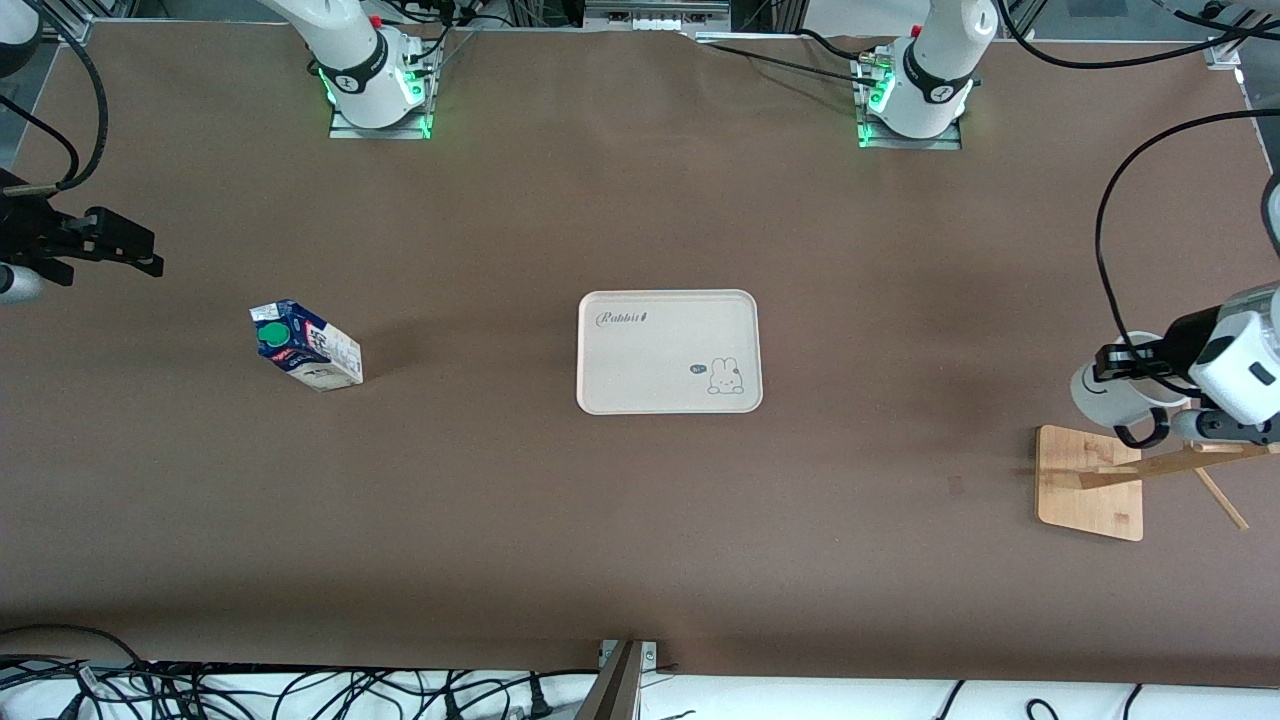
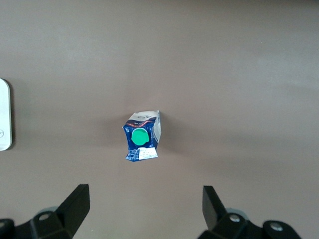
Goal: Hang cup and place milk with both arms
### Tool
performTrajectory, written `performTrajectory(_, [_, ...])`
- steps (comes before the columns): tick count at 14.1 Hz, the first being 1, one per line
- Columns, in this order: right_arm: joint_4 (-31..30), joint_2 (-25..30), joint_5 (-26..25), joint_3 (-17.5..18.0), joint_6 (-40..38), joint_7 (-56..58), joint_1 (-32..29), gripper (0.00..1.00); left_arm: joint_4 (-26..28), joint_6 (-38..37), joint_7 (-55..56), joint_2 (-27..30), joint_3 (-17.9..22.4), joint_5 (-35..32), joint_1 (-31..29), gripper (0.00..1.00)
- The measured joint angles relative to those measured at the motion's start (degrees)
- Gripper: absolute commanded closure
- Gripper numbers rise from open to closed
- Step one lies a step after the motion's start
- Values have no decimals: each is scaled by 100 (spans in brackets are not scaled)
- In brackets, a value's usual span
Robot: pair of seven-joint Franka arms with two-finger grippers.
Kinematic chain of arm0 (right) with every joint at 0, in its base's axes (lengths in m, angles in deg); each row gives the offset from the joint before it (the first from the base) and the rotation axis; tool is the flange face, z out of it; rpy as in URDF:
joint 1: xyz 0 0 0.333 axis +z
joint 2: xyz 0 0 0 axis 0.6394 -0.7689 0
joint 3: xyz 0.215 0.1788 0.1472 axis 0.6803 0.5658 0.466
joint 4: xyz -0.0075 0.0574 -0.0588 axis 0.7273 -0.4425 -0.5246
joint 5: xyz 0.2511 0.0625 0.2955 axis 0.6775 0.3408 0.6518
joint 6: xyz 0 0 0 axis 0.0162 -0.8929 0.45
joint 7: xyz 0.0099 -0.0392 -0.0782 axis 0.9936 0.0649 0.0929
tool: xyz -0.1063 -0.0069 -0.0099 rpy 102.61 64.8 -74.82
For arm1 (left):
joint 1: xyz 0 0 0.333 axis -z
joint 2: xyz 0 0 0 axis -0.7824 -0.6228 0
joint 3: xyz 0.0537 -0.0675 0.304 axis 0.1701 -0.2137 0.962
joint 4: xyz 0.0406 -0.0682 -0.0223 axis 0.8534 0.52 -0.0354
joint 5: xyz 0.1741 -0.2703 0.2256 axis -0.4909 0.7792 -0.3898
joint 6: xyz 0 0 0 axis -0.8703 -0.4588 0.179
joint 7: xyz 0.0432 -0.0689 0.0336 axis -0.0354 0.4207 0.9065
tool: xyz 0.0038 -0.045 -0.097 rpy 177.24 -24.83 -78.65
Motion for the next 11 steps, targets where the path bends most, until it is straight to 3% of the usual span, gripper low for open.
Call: performTrajectory(11, [93,-28,-73,36,-19,0,-6,0,-119,102,-737,-22,297,0,-161,100])
